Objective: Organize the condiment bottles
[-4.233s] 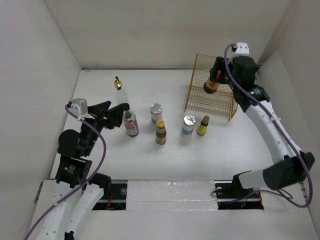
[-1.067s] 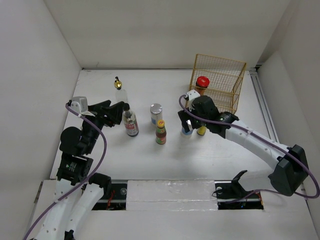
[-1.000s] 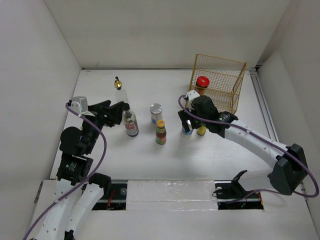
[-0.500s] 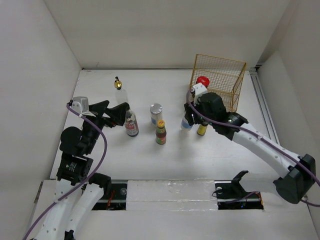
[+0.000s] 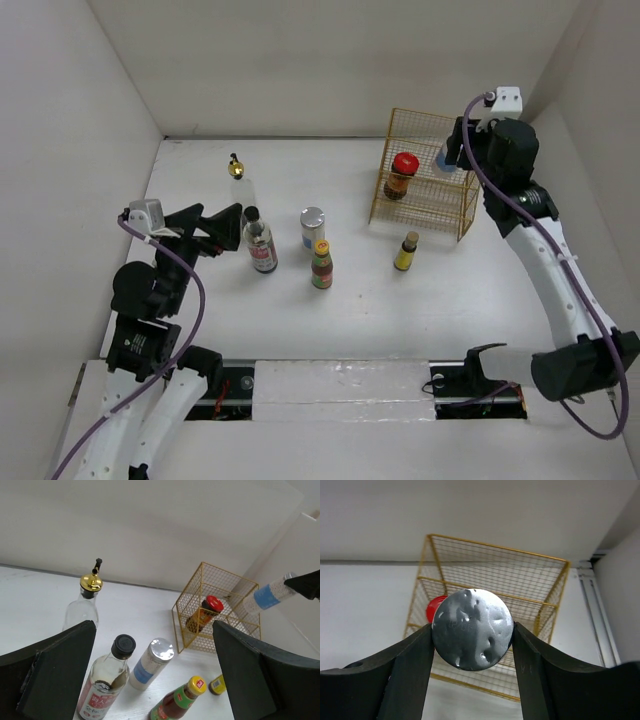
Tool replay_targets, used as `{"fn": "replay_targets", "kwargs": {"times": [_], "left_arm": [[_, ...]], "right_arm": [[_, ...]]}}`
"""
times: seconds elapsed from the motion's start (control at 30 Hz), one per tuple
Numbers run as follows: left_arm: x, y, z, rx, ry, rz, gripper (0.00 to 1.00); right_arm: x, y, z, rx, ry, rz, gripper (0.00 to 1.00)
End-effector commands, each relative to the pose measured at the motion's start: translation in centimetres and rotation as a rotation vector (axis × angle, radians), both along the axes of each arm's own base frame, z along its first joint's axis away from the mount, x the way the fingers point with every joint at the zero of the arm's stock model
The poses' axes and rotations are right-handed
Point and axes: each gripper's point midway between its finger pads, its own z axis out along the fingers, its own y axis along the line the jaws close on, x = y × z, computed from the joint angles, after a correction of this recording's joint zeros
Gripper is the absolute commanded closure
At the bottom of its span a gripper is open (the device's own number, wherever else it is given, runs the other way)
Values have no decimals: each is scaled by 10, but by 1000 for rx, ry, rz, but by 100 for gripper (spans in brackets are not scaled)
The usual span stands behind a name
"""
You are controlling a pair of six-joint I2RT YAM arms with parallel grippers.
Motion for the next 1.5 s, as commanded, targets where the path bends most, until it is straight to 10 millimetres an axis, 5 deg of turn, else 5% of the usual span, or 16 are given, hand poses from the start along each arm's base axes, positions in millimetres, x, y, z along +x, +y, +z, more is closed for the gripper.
{"fn": "replay_targets", "kwargs": {"times": [0.0, 0.23, 0.47, 0.63, 0.97, 1.23, 1.33, 1.47], "left_arm": [[-8, 12, 29, -31, -77, 51, 0], [-7, 3, 21, 20, -98, 0, 0], [-7, -2, 21, 36, -112, -24, 0], [-4, 7, 19, -15, -85, 28, 0], [-3, -6, 13, -18, -77, -35, 0], [3, -3, 8, -48, -49, -10, 0], [3, -1, 8, -50, -49, -1, 0], [6, -1, 6, -57, -37, 7, 0]], "right_arm": [[23, -17, 32, 15, -97, -19, 52], [50, -27, 12, 15, -66, -5, 52], [60, -29, 31, 11, -115, -6, 52], [75, -26, 11, 8, -75, 5, 52], [105, -5, -71, -4, 69, 54, 52], [110, 6, -124, 2, 163, 62, 46], [109, 11, -148, 6, 214, 68, 42], [104, 10, -141, 18, 199, 37, 20]]}}
